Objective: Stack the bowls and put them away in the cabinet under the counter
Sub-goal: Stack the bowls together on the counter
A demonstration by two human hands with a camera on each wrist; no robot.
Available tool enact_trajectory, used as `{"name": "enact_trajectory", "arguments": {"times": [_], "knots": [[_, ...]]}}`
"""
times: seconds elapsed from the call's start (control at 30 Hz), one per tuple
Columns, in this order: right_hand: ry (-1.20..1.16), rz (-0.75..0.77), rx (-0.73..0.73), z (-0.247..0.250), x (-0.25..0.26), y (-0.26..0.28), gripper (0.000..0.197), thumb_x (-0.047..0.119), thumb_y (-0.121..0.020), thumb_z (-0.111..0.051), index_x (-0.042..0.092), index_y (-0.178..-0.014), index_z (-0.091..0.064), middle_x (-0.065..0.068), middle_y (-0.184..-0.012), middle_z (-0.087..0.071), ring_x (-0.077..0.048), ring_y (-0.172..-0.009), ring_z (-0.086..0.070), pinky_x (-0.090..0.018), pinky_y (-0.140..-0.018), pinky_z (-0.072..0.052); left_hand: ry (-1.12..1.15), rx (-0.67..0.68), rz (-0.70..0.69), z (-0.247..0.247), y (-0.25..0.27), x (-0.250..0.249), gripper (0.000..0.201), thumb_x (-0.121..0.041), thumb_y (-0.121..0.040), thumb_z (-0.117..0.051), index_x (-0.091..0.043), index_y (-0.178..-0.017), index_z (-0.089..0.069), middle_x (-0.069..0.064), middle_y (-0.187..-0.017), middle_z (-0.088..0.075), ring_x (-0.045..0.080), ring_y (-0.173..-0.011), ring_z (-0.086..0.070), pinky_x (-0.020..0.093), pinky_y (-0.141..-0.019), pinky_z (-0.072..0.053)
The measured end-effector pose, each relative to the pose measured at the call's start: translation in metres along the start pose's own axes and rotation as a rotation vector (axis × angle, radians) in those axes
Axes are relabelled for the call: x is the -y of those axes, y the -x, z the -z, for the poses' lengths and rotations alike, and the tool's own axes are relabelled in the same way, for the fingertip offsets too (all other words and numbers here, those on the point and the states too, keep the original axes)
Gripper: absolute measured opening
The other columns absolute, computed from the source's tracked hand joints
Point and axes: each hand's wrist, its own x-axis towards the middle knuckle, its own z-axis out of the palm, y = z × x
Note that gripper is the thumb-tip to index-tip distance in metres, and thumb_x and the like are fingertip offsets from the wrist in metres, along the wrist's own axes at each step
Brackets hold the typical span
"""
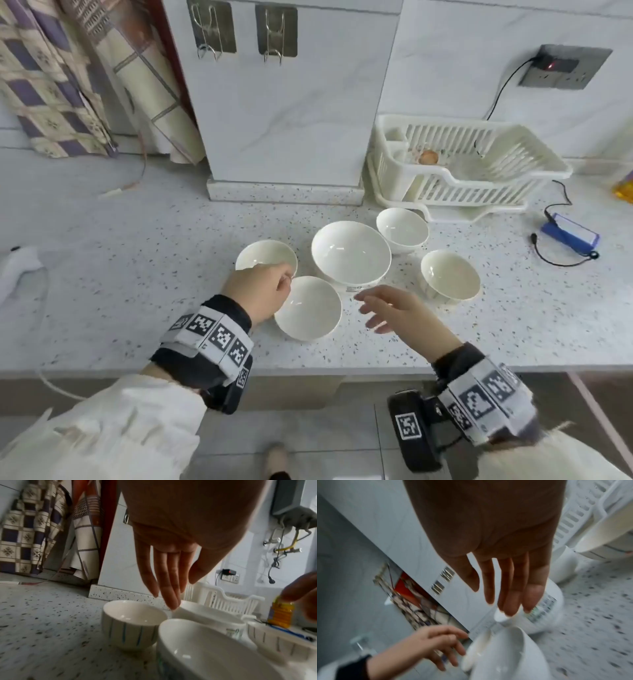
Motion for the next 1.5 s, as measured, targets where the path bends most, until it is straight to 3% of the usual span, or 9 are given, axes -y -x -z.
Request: {"name": "enact_trajectory", "arguments": {"times": [0.17, 0.37, 0.6, 0.83, 0.97, 1.1, 1.3, 1.4, 1.5], "knots": [[0.313, -0.188, -0.023, -0.044, -0.032, -0.039, 0.045, 0.036, -0.092, -0.043, 0.014, -0.132, -0.045, -0.011, -0.112, -0.063, -0.026, -0.098, -0.063, -0.041, -0.093, -0.049, -0.1, 0.082, -0.028, -0.022, -0.012, 0.021, 0.03, -0.025, -0.093, -0.034, -0.018, -0.117, -0.05, 0.007, -0.105, -0.068, 0.03, -0.085, -0.062, 0.028, -0.062, -0.038], [0.069, -0.283, 0.025, -0.071, -0.045, -0.057, 0.036, 0.023, -0.093, -0.041, 0.005, -0.125, -0.044, -0.003, -0.07, -0.063, -0.014, -0.056, -0.059, -0.022, -0.056, -0.053, -0.078, 0.063, -0.109, -0.042, -0.021, 0.027, 0.034, -0.023, -0.093, -0.035, -0.018, -0.125, -0.045, 0.002, -0.124, -0.056, 0.029, -0.089, -0.063, 0.033, -0.07, -0.045], [0.09, -0.198, -0.1, -0.07, -0.038, -0.044, 0.033, 0.008, -0.091, -0.032, 0.006, -0.119, -0.05, -0.002, -0.057, -0.061, -0.002, -0.041, -0.058, -0.011, -0.049, -0.05, 0.035, 0.013, -0.219, -0.043, -0.02, 0.036, 0.033, -0.02, -0.089, -0.042, -0.015, -0.121, -0.047, 0.005, -0.122, -0.049, 0.029, -0.057, -0.058, 0.021, -0.038, -0.024], [0.086, -0.062, -0.348, -0.023, -0.004, -0.034, 0.028, 0.014, -0.093, -0.041, 0.016, -0.115, -0.058, -0.01, -0.064, -0.07, -0.009, -0.05, -0.067, -0.013, -0.056, -0.052, 0.168, -0.105, -0.312, -0.008, -0.045, 0.005, 0.03, -0.025, -0.092, -0.039, -0.018, -0.12, -0.048, -0.005, -0.085, -0.059, 0.02, -0.058, -0.048, 0.027, -0.051, -0.036], [0.05, -0.062, -0.461, -0.001, 0.006, -0.055, 0.025, 0.014, -0.091, -0.045, 0.011, -0.109, -0.061, -0.017, -0.067, -0.071, -0.017, -0.051, -0.068, -0.036, -0.069, -0.059, 0.175, -0.176, -0.306, 0.002, -0.073, -0.012, 0.033, -0.028, -0.092, -0.038, -0.018, -0.122, -0.049, 0.002, -0.106, -0.065, 0.017, -0.075, -0.051, 0.027, -0.062, -0.039], [0.036, -0.128, -0.469, 0.014, 0.003, -0.084, 0.025, 0.015, -0.088, -0.048, 0.009, -0.107, -0.064, -0.012, -0.061, -0.068, -0.015, -0.043, -0.066, -0.028, -0.055, -0.057, 0.173, -0.132, -0.242, -0.008, -0.1, -0.02, 0.032, -0.023, -0.092, -0.037, -0.01, -0.119, -0.05, 0.009, -0.115, -0.06, 0.024, -0.1, -0.053, 0.034, -0.078, -0.044], [0.086, -0.199, -0.402, 0.024, -0.01, -0.118, 0.03, 0.015, -0.089, -0.048, 0.003, -0.112, -0.063, -0.005, -0.04, -0.06, -0.007, -0.027, -0.056, -0.014, -0.033, -0.045, 0.107, -0.026, -0.143, -0.037, -0.13, -0.02, 0.038, -0.018, -0.093, -0.034, -0.001, -0.126, -0.044, 0.008, -0.148, -0.03, 0.021, -0.137, -0.026, 0.036, -0.104, -0.033], [0.207, -0.225, -0.387, 0.025, -0.017, -0.13, 0.019, 0.017, -0.09, -0.046, 0.01, -0.093, -0.063, 0.003, -0.026, -0.048, -0.005, -0.02, -0.047, -0.01, -0.029, -0.037, 0.082, 0.019, -0.132, -0.046, -0.137, -0.02, 0.04, -0.017, -0.094, -0.032, -0.002, -0.13, -0.039, 0.009, -0.149, -0.029, 0.021, -0.138, -0.024, 0.035, -0.107, -0.031], [0.323, -0.21, -0.368, 0.023, -0.022, -0.136, 0.029, 0.018, -0.09, -0.044, 0.018, -0.062, -0.051, 0.0, -0.036, -0.046, -0.006, -0.019, -0.044, -0.011, -0.031, -0.034, 0.061, 0.032, -0.122, -0.051, -0.143, -0.018, 0.038, -0.018, -0.093, -0.034, -0.002, -0.127, -0.042, 0.01, -0.143, -0.036, 0.022, -0.132, -0.033, 0.034, -0.101, -0.036]]}}
